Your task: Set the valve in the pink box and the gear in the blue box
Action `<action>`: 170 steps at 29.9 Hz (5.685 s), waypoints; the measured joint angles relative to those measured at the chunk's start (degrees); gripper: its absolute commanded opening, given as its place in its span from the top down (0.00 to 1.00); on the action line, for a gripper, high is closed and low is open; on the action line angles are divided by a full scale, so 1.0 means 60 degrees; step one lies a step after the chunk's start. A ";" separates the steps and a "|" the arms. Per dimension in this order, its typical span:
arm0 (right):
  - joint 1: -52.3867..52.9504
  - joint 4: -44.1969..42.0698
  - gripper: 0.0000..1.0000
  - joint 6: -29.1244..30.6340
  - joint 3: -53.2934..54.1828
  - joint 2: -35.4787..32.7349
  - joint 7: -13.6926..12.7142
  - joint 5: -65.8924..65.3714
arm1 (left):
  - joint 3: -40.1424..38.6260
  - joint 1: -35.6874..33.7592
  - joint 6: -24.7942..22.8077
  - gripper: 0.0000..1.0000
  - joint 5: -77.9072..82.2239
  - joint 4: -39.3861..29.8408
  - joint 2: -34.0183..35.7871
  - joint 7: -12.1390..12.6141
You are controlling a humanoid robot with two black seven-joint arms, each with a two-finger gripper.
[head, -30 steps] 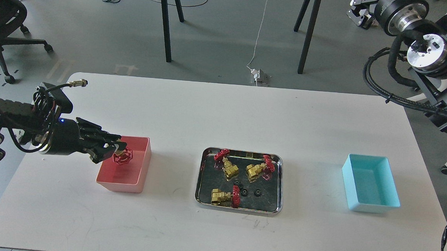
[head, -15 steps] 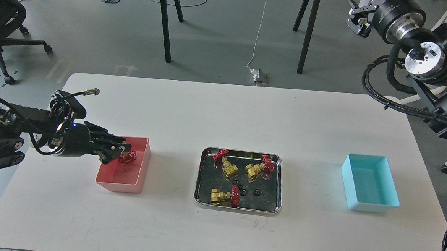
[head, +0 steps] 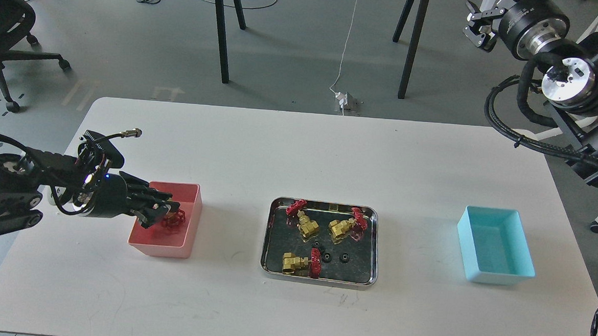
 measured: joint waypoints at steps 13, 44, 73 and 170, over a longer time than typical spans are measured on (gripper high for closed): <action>-0.0101 -0.0002 0.00 0.0157 -0.0059 -0.0039 0.0006 -0.0007 | -0.0721 -0.0169 -0.0061 0.42 -0.0142 -0.0198 0.0216 0.0000; 0.4873 0.5309 0.13 0.3616 -1.2389 0.1984 0.0240 -1.2928 | -0.9859 0.1587 -0.5343 0.25 -1.3270 0.1657 -0.2987 0.0001; 0.3108 0.3480 0.44 0.3587 -1.3491 0.3840 0.0005 -1.4091 | -0.9836 0.2239 -0.5342 0.23 -1.3271 0.1986 -0.3666 0.0000; 0.3659 0.4508 0.85 0.3162 -1.1615 0.1951 0.0020 -1.1665 | -0.9726 0.2592 -0.5342 0.20 -1.3253 0.2431 -0.3959 0.0000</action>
